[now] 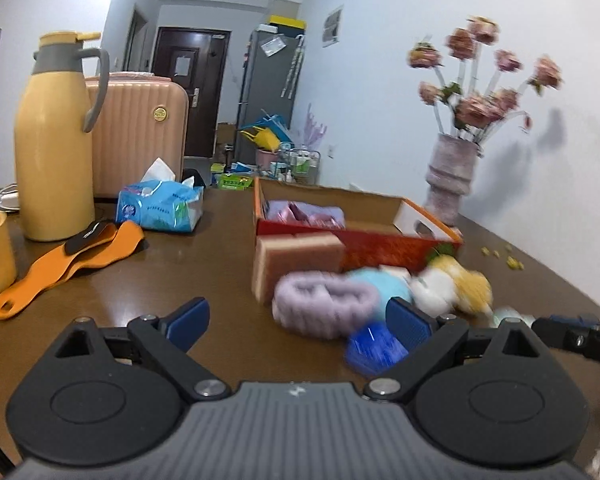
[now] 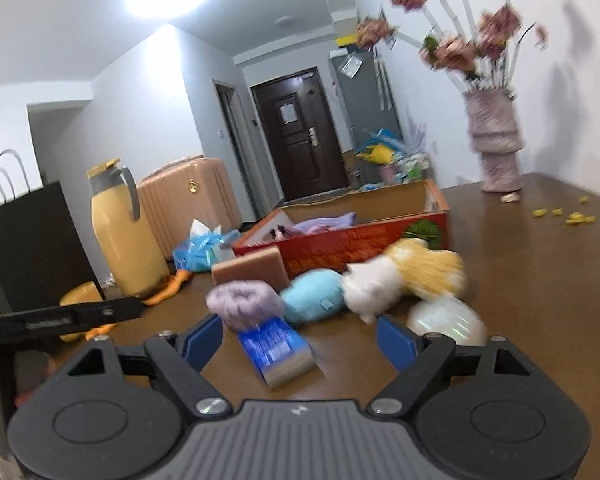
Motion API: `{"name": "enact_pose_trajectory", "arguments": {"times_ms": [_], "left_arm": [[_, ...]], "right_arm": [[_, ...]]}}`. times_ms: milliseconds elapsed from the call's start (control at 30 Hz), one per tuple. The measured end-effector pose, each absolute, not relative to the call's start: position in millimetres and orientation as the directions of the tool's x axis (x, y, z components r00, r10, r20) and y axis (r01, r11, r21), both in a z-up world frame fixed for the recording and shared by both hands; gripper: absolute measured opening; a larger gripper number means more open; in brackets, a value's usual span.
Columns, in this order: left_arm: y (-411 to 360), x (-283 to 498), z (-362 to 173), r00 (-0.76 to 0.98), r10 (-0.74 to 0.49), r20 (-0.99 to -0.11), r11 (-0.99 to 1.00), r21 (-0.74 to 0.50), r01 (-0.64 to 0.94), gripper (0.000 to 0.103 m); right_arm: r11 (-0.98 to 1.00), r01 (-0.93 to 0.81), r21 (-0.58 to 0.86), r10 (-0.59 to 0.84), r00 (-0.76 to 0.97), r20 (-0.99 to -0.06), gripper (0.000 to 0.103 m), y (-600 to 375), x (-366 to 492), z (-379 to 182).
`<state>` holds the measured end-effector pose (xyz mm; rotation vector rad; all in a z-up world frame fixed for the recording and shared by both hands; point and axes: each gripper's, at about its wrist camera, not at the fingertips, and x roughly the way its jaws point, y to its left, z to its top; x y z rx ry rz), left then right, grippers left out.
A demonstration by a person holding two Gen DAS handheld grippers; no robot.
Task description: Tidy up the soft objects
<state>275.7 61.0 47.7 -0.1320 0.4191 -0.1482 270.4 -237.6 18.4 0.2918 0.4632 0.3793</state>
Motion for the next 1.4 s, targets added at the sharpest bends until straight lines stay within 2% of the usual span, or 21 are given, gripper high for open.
{"name": "enact_pose_trajectory", "arguments": {"times_ms": [133,167,200,233,267,300,400,467,500,533,567,667,800,867,933,1000,1100,1300,1400], "left_arm": [[73.6,349.2,50.7,0.895,-0.196,-0.402,0.967,-0.231,0.108,0.085],[78.1,368.3,48.0,0.881,-0.218,-0.420,0.958,-0.265,0.111,0.078],[82.8,386.8,43.4,0.862,-0.237,-0.448,0.947,-0.304,0.102,0.068],[86.6,403.3,38.5,0.842,-0.256,-0.475,0.935,-0.343,0.091,0.062],[92.3,420.2,31.2,0.817,-0.275,-0.507,0.918,-0.390,0.068,0.049],[97.6,433.2,24.0,0.795,-0.297,-0.529,0.899,-0.435,0.046,0.038],[113.6,448.5,5.0,0.760,-0.413,-0.502,0.810,-0.583,0.055,0.036],[120.9,449.1,0.8,0.760,-0.429,-0.488,0.780,-0.624,0.039,0.034],[121.7,448.0,1.5,0.765,-0.419,-0.489,0.785,-0.619,0.034,0.033],[121.7,447.0,2.7,0.770,-0.408,-0.491,0.793,-0.608,0.032,0.033],[121.3,445.2,4.0,0.775,-0.395,-0.493,0.798,-0.602,0.024,0.032],[117.2,427.4,23.1,0.807,-0.382,-0.450,0.806,-0.589,0.053,0.031],[102.4,357.7,72.1,0.865,-0.384,-0.322,0.839,-0.513,0.182,0.031],[94.5,310.1,80.8,0.885,-0.386,-0.261,0.843,-0.490,0.223,0.031],[83.6,273.7,76.3,0.885,-0.397,-0.241,0.844,-0.475,0.249,0.031],[73.7,252.5,56.5,0.851,-0.450,-0.270,0.822,-0.497,0.277,0.031],[65.1,237.2,19.0,0.791,-0.518,-0.326,0.766,-0.588,0.259,0.031],[36.8,195.6,-9.1,0.762,-0.526,-0.378,0.807,-0.505,0.306,0.031],[37.8,180.4,-17.3,0.736,-0.535,-0.415,0.816,-0.481,0.321,0.033]], "right_arm": [[0.847,-0.339,0.410,0.498,0.777,-0.386,0.077,-210.2,351.1,23.5],[0.840,-0.348,0.415,0.511,0.766,-0.391,0.075,-202.2,372.4,23.8],[0.834,-0.354,0.423,0.523,0.750,-0.404,0.073,-193.3,395.2,22.3],[0.830,-0.343,0.440,0.529,0.735,-0.424,0.063,-185.3,419.0,20.5],[0.826,-0.329,0.458,0.533,0.720,-0.444,0.057,-178.4,438.9,18.7],[0.817,-0.339,0.467,0.551,0.698,-0.457,0.056,-170.1,459.7,15.7],[0.831,-0.315,0.458,0.536,0.675,-0.508,0.052,-149.5,496.3,5.0],[0.823,-0.330,0.463,0.551,0.666,-0.504,0.033,-141.8,506.5,-1.9],[0.817,-0.330,0.472,0.559,0.652,-0.511,0.031,-138.8,511.0,-6.0],[0.823,-0.319,0.470,0.550,0.656,-0.518,0.023,-137.3,512.7,-8.2],[0.824,-0.322,0.467,0.550,0.656,-0.517,0.022,-136.4,511.4,-8.1],[0.832,-0.340,0.438,0.539,0.679,-0.497,0.021,-133.5,496.8,8.2],[0.815,-0.440,0.376,0.565,0.748,-0.348,0.021,-152.7,429.2,57.7],[0.801,-0.487,0.349,0.586,0.759,-0.285,0.021,-163.7,386.0,71.0],[0.801,-0.517,0.302,0.590,0.767,-0.251,0.021,-174.0,339.2,72.7],[0.814,-0.503,0.291,0.574,0.772,-0.273,0.021,-185.8,307.9,64.3],[0.817,-0.454,0.356,0.565,0.755,-0.334,0.018,-206.2,281.0,36.6],[0.855,-0.377,0.355,0.504,0.765,-0.401,0.018,-223.3,231.5,-6.0],[0.828,-0.382,0.410,0.543,0.730,-0.416,0.021,-236.2,201.3,-21.1]]}}
